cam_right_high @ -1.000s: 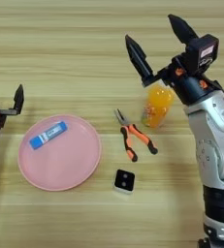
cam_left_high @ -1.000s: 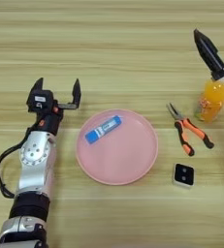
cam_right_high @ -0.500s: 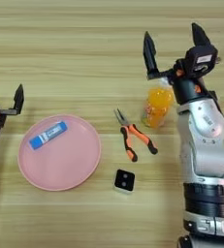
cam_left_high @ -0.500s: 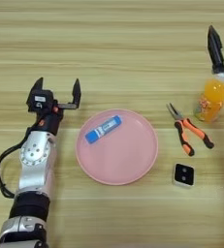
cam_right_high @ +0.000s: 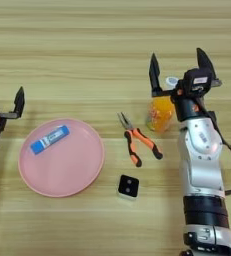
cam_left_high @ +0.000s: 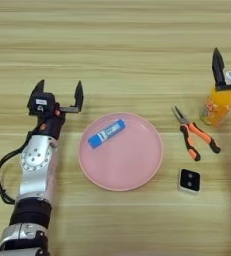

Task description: Move the objects on the table

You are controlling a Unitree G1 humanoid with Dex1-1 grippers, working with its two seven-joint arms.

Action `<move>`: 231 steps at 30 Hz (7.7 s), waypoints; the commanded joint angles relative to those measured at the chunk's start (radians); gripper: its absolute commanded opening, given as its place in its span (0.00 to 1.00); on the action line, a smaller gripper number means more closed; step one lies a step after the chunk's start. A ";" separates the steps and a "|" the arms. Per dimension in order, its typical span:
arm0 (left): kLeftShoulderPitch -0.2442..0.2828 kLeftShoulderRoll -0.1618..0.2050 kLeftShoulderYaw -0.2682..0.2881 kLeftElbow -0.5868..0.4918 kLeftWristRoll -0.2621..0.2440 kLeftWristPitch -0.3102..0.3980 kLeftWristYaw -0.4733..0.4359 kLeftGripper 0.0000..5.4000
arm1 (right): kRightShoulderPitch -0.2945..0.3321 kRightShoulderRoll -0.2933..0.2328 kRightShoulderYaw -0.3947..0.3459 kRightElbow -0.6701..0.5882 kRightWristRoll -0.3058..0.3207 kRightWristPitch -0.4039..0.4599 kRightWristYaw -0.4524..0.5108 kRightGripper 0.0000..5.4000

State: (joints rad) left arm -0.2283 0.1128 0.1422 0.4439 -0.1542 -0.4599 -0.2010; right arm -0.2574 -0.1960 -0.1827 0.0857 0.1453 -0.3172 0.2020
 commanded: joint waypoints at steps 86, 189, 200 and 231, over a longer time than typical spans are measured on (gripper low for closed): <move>0.114 0.188 -0.240 -0.406 -0.051 0.481 -0.428 1.00 | -0.003 -0.001 0.011 0.376 -0.019 -0.151 -0.005 1.00; 0.037 0.361 -0.414 -0.390 0.132 0.469 -0.663 0.25 | 0.030 -0.244 0.143 -0.375 0.392 0.332 0.461 1.00; -0.008 0.436 -0.475 -0.432 0.150 0.388 -0.805 0.25 | 0.069 -0.317 0.251 -0.372 0.368 0.426 0.678 1.00; -0.126 0.429 -0.545 -0.534 0.116 0.423 -0.934 0.25 | -0.006 -0.402 0.477 -0.239 0.048 0.352 0.918 1.00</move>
State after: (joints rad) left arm -0.3336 0.5300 -0.3976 -0.0758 -0.0442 -0.0456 -1.1246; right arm -0.2337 -0.5940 0.2839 -0.1574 0.2095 0.0483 1.1113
